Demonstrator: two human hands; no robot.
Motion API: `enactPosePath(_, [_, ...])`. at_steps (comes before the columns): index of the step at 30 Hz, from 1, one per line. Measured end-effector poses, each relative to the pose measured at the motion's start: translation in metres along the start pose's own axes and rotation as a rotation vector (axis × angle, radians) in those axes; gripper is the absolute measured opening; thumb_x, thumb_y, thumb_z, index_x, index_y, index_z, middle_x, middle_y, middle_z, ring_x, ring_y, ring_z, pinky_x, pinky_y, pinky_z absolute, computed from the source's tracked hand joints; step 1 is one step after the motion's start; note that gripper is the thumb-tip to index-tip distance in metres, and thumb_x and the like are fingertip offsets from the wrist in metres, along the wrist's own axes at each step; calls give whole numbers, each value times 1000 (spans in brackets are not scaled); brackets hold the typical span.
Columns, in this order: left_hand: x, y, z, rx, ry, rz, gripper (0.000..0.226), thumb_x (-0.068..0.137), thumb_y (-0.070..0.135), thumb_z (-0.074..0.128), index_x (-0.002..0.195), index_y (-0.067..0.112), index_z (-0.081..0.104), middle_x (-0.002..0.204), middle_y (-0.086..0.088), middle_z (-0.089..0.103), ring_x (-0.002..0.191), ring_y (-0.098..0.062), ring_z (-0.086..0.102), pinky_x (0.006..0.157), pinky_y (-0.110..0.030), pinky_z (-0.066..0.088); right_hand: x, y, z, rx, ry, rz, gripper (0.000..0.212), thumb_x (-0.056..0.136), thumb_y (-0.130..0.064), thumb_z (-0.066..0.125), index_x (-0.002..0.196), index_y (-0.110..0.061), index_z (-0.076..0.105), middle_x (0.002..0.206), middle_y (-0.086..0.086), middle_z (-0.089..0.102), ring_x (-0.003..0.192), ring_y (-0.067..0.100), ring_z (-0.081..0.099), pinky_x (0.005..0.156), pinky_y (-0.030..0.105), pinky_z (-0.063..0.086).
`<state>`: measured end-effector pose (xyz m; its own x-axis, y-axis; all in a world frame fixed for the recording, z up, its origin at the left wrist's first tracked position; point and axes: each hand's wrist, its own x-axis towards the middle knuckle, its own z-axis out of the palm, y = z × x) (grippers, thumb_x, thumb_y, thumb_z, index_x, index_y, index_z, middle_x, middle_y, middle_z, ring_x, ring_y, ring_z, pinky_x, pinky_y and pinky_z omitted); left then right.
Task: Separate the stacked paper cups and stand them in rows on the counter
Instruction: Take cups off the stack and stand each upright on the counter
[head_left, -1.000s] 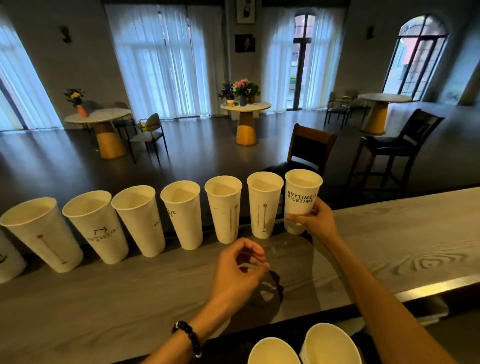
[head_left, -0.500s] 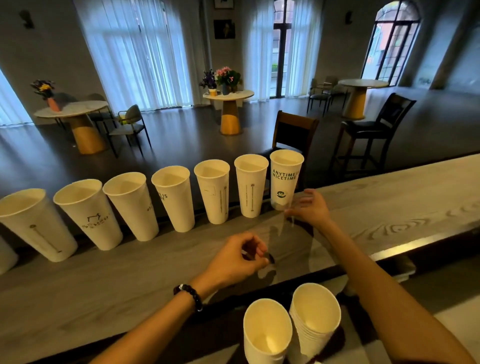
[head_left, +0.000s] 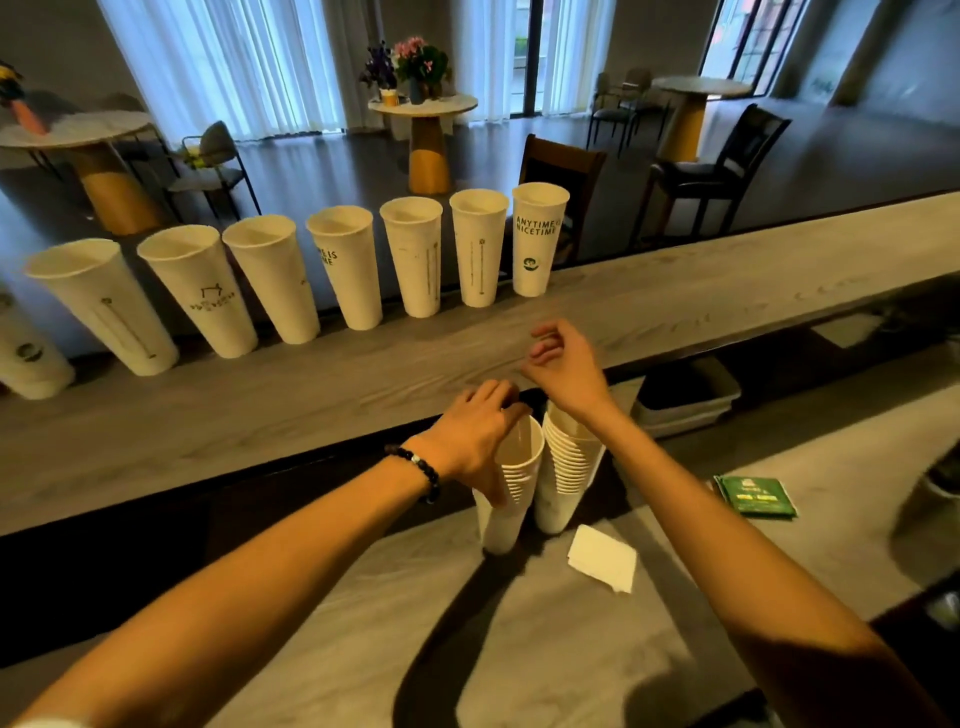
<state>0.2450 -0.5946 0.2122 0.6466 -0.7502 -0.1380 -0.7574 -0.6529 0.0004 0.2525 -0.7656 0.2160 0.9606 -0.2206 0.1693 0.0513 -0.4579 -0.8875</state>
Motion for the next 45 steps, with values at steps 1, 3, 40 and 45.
enactPosePath(1, [-1, 3, 4, 21, 39, -5, 123, 50, 61, 89, 151, 16, 33, 145, -6, 33, 132, -26, 30, 112, -41, 30, -9, -1, -1, 0, 6, -6, 42, 77, -8, 78, 110, -21, 56, 92, 1, 63, 82, 12, 64, 72, 18, 53])
enactPosePath(3, [-2, 4, 11, 27, 101, -20, 120, 49, 61, 89, 146, 12, 39, 145, -8, 37, 130, -26, 34, 112, -40, 33, -25, -5, -1, 2, 17, -19, 41, 77, -11, 78, 109, -24, 56, 93, 1, 62, 84, 13, 64, 75, 23, 55])
enactPosePath(40, [-183, -78, 9, -1144, 837, -586, 88, 53, 20, 98, 127, 28, 52, 123, 11, 59, 113, -1, 58, 91, -20, 50, -119, -60, 145, -15, -363, -184, 90, 51, -36, 88, 131, -38, 47, 112, -22, 59, 103, -6, 58, 81, 12, 47])
enactPosePath(45, [-198, -72, 20, -1350, 883, -689, 95, 48, 24, 99, 131, 26, 54, 121, 9, 68, 110, -1, 65, 93, -24, 55, -119, -83, 166, 23, -400, -237, 90, 52, -29, 92, 131, -30, 49, 117, -17, 62, 108, -3, 58, 90, 16, 48])
